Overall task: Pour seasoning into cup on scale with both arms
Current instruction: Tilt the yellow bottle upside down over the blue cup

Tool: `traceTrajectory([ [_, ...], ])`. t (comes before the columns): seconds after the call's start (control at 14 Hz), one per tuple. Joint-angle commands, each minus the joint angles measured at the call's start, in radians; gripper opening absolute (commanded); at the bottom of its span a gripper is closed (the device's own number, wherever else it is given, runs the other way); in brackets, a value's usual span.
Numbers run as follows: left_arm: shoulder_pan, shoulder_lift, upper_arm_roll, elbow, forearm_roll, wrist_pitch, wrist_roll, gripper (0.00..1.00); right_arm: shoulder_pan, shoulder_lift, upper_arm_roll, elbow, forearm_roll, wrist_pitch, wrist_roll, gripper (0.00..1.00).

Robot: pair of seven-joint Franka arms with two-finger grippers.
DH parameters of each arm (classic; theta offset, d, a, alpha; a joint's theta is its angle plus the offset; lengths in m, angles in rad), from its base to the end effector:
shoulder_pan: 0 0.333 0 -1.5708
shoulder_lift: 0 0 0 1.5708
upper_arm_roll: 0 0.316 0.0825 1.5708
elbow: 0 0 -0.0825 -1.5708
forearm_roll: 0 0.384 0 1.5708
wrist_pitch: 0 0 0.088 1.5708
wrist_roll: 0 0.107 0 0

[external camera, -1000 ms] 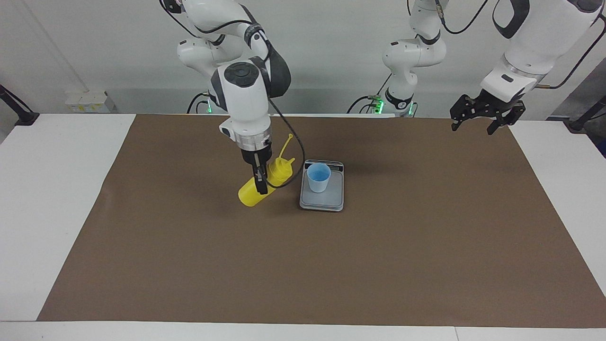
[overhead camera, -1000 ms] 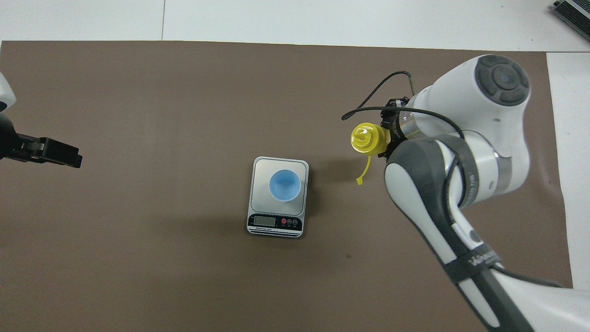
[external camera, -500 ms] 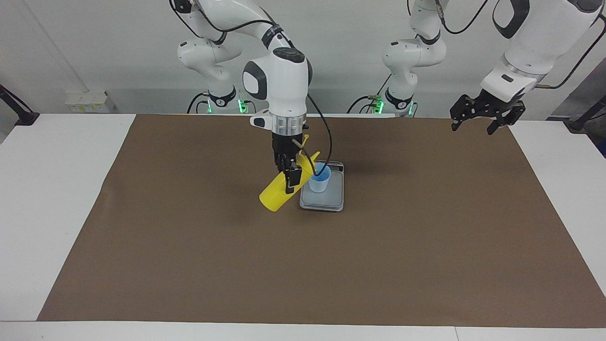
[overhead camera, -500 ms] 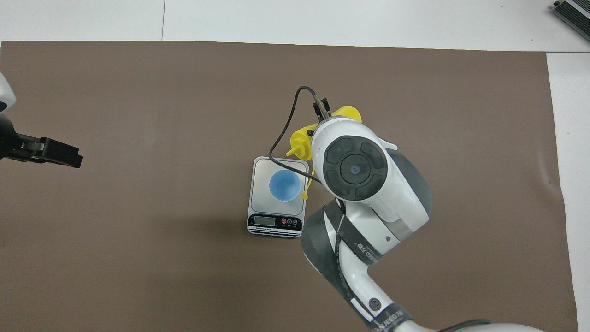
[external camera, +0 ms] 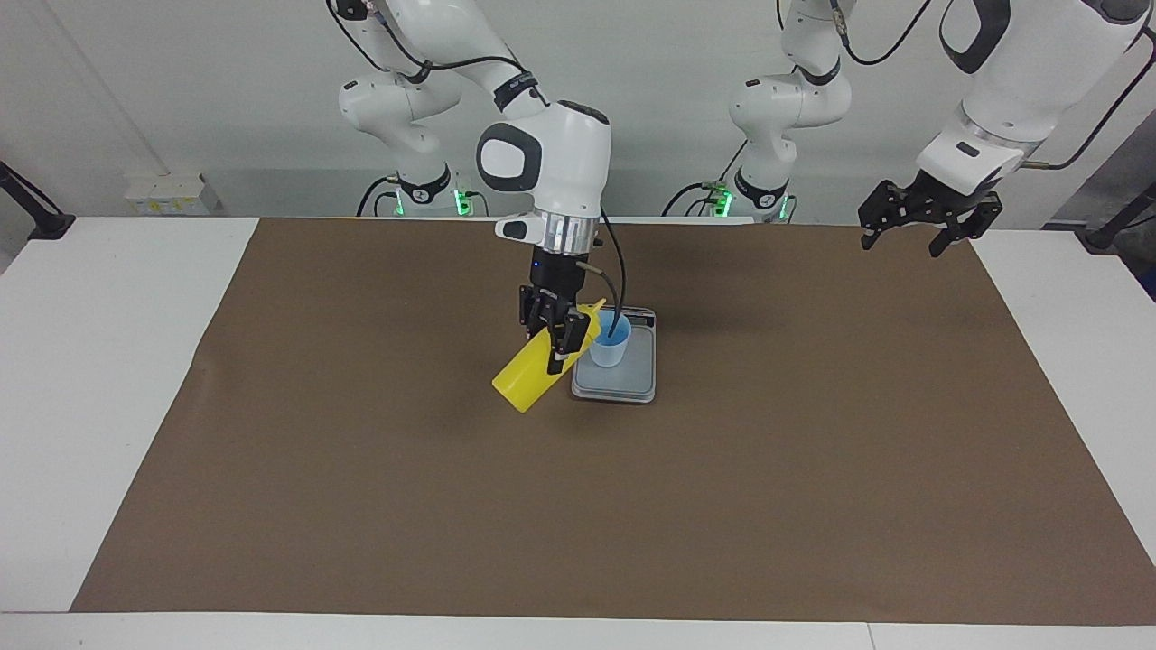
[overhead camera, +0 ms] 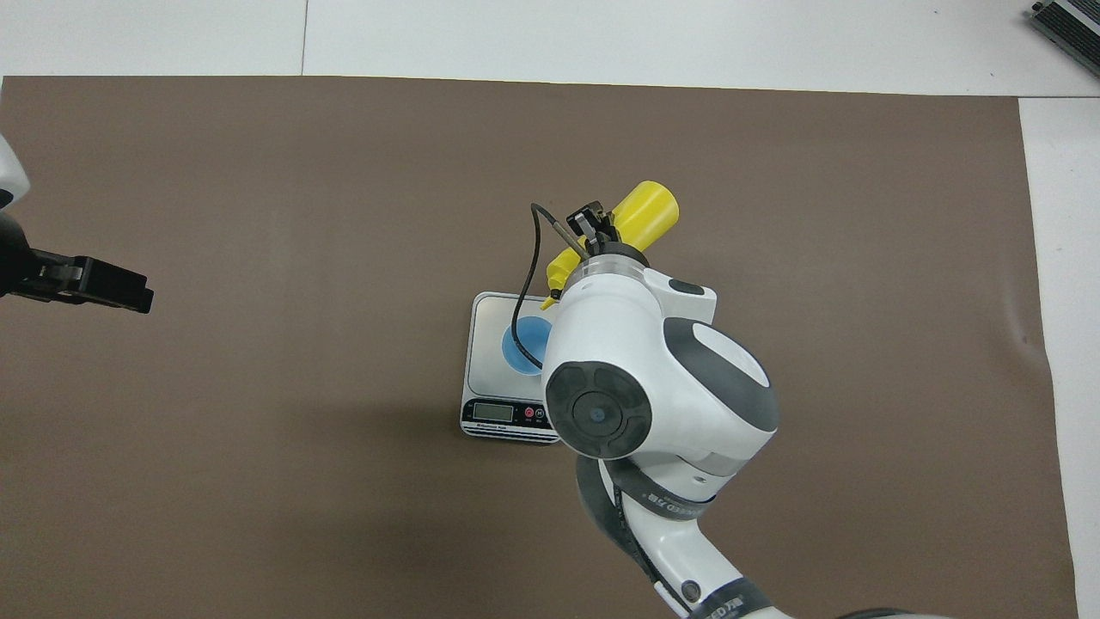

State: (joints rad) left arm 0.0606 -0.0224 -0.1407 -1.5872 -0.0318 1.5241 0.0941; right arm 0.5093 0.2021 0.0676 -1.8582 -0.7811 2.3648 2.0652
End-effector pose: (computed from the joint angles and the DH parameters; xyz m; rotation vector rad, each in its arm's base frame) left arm 0.5404 -0.0478 0.6250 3.1001 -0.2719 -0.0634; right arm 0.5421 0.3396 0.4459 -2.4987 1.3718 -0.9807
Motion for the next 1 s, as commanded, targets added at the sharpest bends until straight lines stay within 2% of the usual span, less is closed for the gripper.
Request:
traceTrajectory([
  [0.0, 0.013, -0.014, -0.005, -0.014, -0.014, -0.008, 0.007, 1.00, 0.035, -0.035, -0.003, -0.053, -0.154, -0.037, 0.126, 0.00],
  [0.43, 0.013, -0.014, -0.005, -0.014, -0.014, -0.009, 0.007, 1.00, 0.075, -0.015, -0.003, -0.064, -0.426, -0.090, 0.279, 0.00],
  [0.5, 0.013, -0.014, -0.005, -0.014, -0.014, -0.010, 0.007, 1.00, 0.077, -0.007, -0.003, -0.070, -0.502, -0.110, 0.297, 0.00],
  [0.64, 0.011, -0.014, -0.005, -0.014, -0.014, -0.008, 0.007, 1.00, 0.095, 0.026, -0.003, -0.070, -0.617, -0.131, 0.352, 0.00],
  [0.93, 0.013, -0.014, -0.005, -0.014, -0.014, -0.009, 0.007, 1.00, 0.164, 0.094, -0.003, -0.058, -0.728, -0.225, 0.446, 0.00],
])
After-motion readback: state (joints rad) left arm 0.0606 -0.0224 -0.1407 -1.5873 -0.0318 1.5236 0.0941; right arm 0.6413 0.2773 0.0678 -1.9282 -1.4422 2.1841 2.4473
